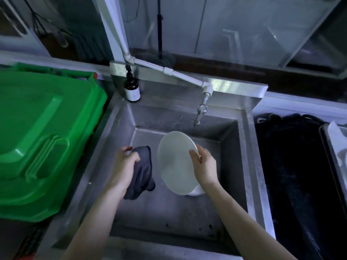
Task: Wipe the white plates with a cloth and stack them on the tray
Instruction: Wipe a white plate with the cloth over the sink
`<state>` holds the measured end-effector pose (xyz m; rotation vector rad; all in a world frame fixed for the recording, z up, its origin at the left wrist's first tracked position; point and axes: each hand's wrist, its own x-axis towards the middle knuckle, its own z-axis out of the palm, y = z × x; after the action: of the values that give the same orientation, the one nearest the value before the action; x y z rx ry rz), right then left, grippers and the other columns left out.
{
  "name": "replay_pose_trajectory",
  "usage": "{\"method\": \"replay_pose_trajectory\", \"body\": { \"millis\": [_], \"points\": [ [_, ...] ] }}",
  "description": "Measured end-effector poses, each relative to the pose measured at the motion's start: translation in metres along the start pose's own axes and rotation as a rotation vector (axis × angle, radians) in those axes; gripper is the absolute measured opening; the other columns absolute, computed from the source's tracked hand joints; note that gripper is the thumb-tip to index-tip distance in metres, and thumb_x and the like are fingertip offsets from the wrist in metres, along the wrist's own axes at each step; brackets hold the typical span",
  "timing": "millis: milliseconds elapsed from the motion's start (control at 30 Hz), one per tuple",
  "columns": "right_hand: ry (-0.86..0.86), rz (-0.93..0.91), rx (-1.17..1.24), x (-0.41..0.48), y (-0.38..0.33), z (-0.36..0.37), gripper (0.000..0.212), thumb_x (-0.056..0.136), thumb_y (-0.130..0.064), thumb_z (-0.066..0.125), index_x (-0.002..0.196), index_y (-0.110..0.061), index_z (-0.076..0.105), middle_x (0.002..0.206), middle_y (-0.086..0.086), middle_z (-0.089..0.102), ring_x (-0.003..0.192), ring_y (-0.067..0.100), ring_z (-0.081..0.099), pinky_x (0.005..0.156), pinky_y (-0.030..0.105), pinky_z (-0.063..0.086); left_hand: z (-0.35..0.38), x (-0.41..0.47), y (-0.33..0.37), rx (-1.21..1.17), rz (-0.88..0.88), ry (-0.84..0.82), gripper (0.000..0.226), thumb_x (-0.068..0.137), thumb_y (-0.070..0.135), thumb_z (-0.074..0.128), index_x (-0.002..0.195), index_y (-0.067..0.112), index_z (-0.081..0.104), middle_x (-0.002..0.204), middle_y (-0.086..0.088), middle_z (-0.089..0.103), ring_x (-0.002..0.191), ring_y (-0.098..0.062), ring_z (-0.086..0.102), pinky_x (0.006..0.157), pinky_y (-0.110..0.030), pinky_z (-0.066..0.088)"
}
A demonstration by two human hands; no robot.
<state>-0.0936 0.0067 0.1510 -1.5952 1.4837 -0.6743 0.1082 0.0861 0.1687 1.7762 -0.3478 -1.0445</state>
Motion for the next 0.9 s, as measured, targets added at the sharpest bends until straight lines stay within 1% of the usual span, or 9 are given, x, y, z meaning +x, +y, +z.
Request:
{"method": "replay_pose_trajectory", "body": {
  "millis": [67,167,267,333,400,500,667,767,900],
  "points": [
    [0.036,0.013,0.078,-0.011,-0.012,-0.003,0.019,0.102,-0.023,0.052,0.110,-0.019,0.070,0.096,0.003,0.066,0.090,0.018,0.058,0.077,0.033,0.044,0.021,-0.008,0.002,0.049,0.086,-0.128,0.048,0.087,0.006,0.053,0.131,0.023,0.046,0.122,-0.008,0.059,0.104,-0.025,0.058,0.080,-0.035,0.047],
    [0.091,0.021,0.199,-0.024,-0.029,-0.010,0.024,0.103,-0.025,0.053,0.088,-0.012,0.066,0.076,-0.008,0.062,0.072,0.007,0.050,0.065,0.028,0.040,0.044,-0.023,-0.003,0.349,0.394,-0.294,0.063,0.088,0.020,0.065,0.145,0.033,0.041,0.130,0.010,0.056,0.120,-0.013,0.052,0.094,-0.025,0.038],
    [0.140,0.051,0.294,-0.030,-0.046,-0.024,0.036,0.103,-0.029,0.051,0.074,-0.009,0.059,0.060,-0.012,0.049,0.060,0.003,0.040,0.058,0.025,0.034,0.050,-0.031,-0.005,0.611,0.814,-0.111,0.065,0.082,0.028,0.077,0.142,0.024,0.051,0.129,0.001,0.062,0.121,-0.023,0.050,0.102,-0.036,0.039],
    [0.164,0.054,0.332,-0.031,-0.057,-0.033,0.041,0.103,-0.031,0.050,0.078,0.001,0.056,0.064,0.003,0.046,0.067,0.009,0.039,0.061,0.030,0.033,0.055,-0.042,-0.006,0.678,0.996,-0.049,0.060,0.084,0.032,0.070,0.141,0.024,0.053,0.139,0.004,0.057,0.132,-0.023,0.044,0.105,-0.051,0.038],
    [0.194,0.052,0.380,-0.031,-0.069,-0.042,0.041,0.103,-0.032,0.049,0.089,0.004,0.060,0.078,0.023,0.057,0.073,0.016,0.048,0.067,0.038,0.044,0.065,-0.061,-0.008,0.623,1.123,-0.243,0.058,0.091,0.032,0.057,0.147,0.022,0.044,0.153,0.007,0.042,0.145,-0.019,0.032,0.110,-0.055,0.034],
    [0.201,0.019,0.429,-0.030,-0.078,-0.051,0.039,0.104,-0.032,0.049,0.095,0.002,0.064,0.096,0.026,0.066,0.081,0.031,0.061,0.086,0.050,0.053,0.080,-0.074,-0.005,0.542,1.173,-0.377,0.057,0.099,0.033,0.042,0.153,0.020,0.032,0.159,0.005,0.032,0.149,-0.019,0.024,0.116,-0.049,0.029],
    [0.181,0.016,0.446,-0.040,-0.080,-0.055,0.046,0.102,-0.038,0.051,0.091,0.005,0.061,0.070,0.013,0.052,0.070,0.014,0.044,0.066,0.033,0.037,0.087,-0.039,0.042,0.536,0.967,-0.098,0.054,0.096,0.019,0.054,0.146,0.004,0.042,0.150,-0.011,0.044,0.140,-0.030,0.039,0.116,-0.045,0.029],
    [0.194,0.024,0.489,-0.035,-0.082,-0.062,0.046,0.102,-0.039,0.051,0.087,0.003,0.060,0.070,0.019,0.048,0.070,0.013,0.045,0.065,0.031,0.036,0.072,-0.039,0.037,0.569,1.015,-0.149,0.056,0.093,0.012,0.057,0.147,0.008,0.041,0.153,-0.006,0.041,0.142,-0.026,0.036,0.113,-0.048,0.033],
    [0.268,0.003,0.492,-0.022,-0.088,-0.073,0.041,0.101,-0.041,0.052,0.085,-0.006,0.066,0.068,-0.001,0.055,0.066,0.009,0.048,0.061,0.030,0.041,0.063,-0.081,0.005,0.636,1.204,-0.263,0.059,0.094,0.027,0.049,0.151,0.019,0.036,0.158,0.006,0.034,0.145,-0.014,0.031,0.113,-0.042,0.035]
  ]
}}
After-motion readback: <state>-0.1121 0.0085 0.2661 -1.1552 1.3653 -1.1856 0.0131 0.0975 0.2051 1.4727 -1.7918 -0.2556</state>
